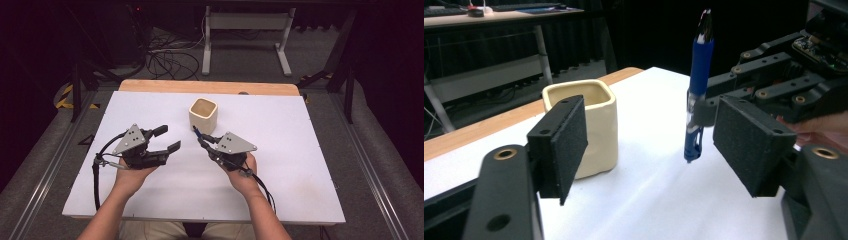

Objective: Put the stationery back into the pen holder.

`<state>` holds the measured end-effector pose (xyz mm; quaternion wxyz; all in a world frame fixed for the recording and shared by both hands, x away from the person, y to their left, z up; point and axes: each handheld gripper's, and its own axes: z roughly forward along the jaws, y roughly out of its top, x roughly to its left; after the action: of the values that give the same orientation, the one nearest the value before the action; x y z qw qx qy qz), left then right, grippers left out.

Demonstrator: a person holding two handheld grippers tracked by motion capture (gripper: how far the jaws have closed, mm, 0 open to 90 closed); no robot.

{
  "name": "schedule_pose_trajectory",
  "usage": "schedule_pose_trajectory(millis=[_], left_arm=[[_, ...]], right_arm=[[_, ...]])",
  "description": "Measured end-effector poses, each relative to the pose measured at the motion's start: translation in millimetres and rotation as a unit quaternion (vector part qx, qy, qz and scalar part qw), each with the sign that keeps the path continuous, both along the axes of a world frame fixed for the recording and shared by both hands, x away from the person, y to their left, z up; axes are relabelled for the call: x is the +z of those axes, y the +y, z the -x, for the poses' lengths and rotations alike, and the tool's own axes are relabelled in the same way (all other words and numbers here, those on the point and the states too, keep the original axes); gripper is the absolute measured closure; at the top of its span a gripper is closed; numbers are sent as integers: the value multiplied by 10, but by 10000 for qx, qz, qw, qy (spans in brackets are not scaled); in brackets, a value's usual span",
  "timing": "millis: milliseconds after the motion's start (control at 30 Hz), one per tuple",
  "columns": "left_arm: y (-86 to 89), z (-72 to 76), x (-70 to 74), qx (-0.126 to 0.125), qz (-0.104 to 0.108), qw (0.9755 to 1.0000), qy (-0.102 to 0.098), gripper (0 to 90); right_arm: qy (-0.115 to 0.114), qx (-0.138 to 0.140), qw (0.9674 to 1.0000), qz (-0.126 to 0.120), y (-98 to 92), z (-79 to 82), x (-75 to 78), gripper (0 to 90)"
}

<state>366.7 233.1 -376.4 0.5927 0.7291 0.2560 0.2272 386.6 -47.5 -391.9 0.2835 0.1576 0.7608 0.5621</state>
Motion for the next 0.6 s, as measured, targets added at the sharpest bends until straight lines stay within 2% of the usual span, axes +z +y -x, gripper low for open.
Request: schedule_pose_trajectory(millis=[133, 367, 433, 600], left_arm=[[17, 0, 24, 18, -41, 10000, 1, 226], [42, -6, 35, 7, -95, 10000, -13, 186], [50, 1, 45, -68, -94, 9999, 7, 180], [94, 4, 73, -47, -132, 9999, -3, 162]], right_arm=[[-54, -112, 9999, -115, -35, -6, 24, 796], [-34, -234, 9993, -303, -97, -45, 57, 796], [-27, -268, 9990, -349, -108, -48, 66, 796], [-42, -319, 9987, -390, -120, -64, 88, 796]])
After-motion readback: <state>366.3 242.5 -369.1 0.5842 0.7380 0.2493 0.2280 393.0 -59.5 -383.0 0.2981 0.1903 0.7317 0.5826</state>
